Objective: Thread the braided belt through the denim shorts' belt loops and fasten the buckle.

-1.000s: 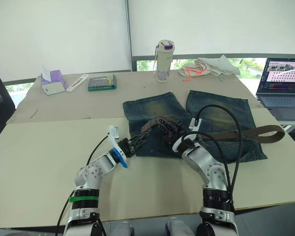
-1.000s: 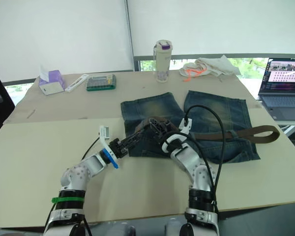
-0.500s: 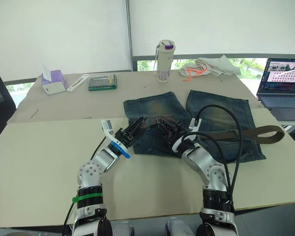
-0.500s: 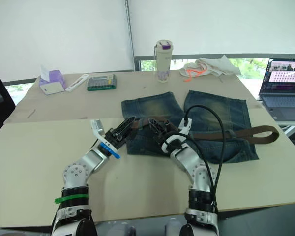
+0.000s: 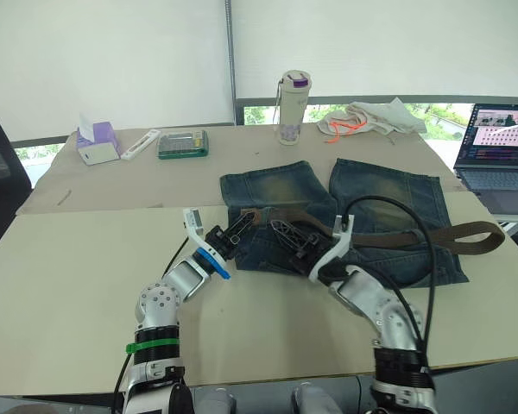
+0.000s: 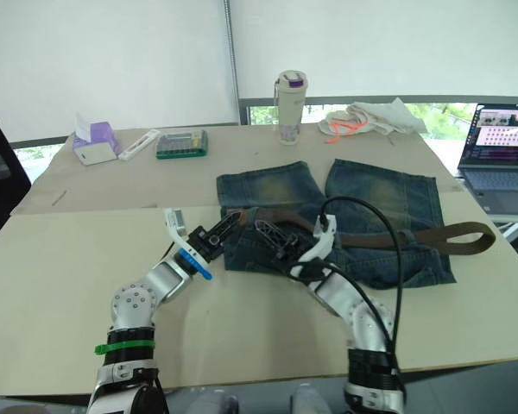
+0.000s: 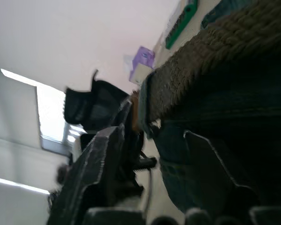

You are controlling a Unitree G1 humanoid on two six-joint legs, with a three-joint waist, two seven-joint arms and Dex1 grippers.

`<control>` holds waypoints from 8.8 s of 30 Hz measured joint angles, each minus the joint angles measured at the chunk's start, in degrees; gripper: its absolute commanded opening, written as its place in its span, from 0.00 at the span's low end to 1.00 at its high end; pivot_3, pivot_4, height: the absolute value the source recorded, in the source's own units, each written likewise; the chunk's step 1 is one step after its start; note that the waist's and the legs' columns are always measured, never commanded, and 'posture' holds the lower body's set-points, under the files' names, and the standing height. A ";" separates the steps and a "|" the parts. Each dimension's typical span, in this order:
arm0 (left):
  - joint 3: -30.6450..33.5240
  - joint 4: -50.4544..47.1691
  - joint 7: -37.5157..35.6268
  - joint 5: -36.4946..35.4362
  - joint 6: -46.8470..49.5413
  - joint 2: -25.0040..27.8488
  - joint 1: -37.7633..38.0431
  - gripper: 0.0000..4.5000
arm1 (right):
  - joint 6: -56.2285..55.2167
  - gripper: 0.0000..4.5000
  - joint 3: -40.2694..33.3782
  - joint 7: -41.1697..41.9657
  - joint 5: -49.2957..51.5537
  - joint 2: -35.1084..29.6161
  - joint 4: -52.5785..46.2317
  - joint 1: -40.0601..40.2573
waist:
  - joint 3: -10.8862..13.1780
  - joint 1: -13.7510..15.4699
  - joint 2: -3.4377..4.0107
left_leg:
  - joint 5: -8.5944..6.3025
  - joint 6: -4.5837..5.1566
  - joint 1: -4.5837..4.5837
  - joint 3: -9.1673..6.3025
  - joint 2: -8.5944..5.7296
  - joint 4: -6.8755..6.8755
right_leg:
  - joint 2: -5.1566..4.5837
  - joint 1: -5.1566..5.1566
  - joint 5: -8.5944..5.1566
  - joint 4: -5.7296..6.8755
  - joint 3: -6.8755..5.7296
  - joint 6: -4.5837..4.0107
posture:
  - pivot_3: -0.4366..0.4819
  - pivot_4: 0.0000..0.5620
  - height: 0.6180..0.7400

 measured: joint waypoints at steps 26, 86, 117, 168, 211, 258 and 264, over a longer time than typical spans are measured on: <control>-3.74 4.49 -12.11 11.75 -3.24 13.95 -0.32 0.00 | -25.66 0.49 -7.36 30.86 -44.60 -40.57 25.78 5.70 | 0.09 0.20 -0.16 | 0.00 -0.01 0.02 0.35 0.06 -0.02 | 0.02 0.05 -0.01 -0.02 0.09 0.02 | 0.48 0.27 1.00; 4.28 39.19 5.13 39.16 -39.17 28.80 -6.71 0.18 | -10.21 0.11 1.06 46.52 -49.22 -42.87 42.31 -17.34 | -0.02 1.03 -0.17 | 0.03 -0.08 0.14 0.09 0.09 0.01 | -0.11 0.01 0.07 0.21 0.02 -0.03 | 0.48 0.27 1.00; -25.75 29.86 -31.73 42.29 -21.77 19.37 -23.87 1.00 | -6.06 0.05 -8.96 39.67 -43.66 -37.70 28.13 -10.43 | 0.01 -0.24 -0.10 | 0.02 -0.04 -0.01 0.32 0.03 0.21 | 0.05 -0.03 0.08 0.32 0.00 0.00 | 0.48 0.27 1.00; -19.87 66.65 -26.74 62.79 -93.53 21.13 -33.59 0.00 | -116.87 0.05 4.53 42.09 -70.51 -34.99 66.10 -13.59 | 0.21 -0.77 -0.40 | 0.01 -0.05 0.12 0.42 -0.04 0.26 | -0.04 -0.02 0.07 0.69 0.11 0.05 | 0.48 0.27 1.00; -15.68 61.48 -67.39 48.06 -71.01 35.08 -26.53 1.00 | -41.72 0.99 13.07 45.74 -6.18 -59.52 9.94 10.60 | 0.21 1.50 -0.50 | -0.32 0.53 0.42 0.66 0.27 0.71 | -0.02 0.11 -0.07 0.88 0.42 -0.04 | 0.48 0.27 1.00; -18.37 12.37 -51.58 29.61 -16.51 20.99 -10.06 1.00 | -19.64 0.99 13.69 50.60 -37.48 -36.69 1.87 8.59 | 0.13 1.30 -0.49 | -0.33 0.53 0.27 0.09 0.17 0.92 | 0.03 0.12 -0.07 0.85 0.00 -0.05 | 0.48 0.27 1.00; -22.65 18.07 -48.98 36.14 -20.66 22.23 -10.71 1.00 | -19.65 0.99 13.31 50.94 -37.99 -35.85 1.95 8.58 | 0.11 1.07 -0.48 | -0.33 0.52 0.32 0.13 0.15 0.81 | 0.03 0.11 -0.07 0.83 0.02 -0.05 | 0.48 0.27 1.00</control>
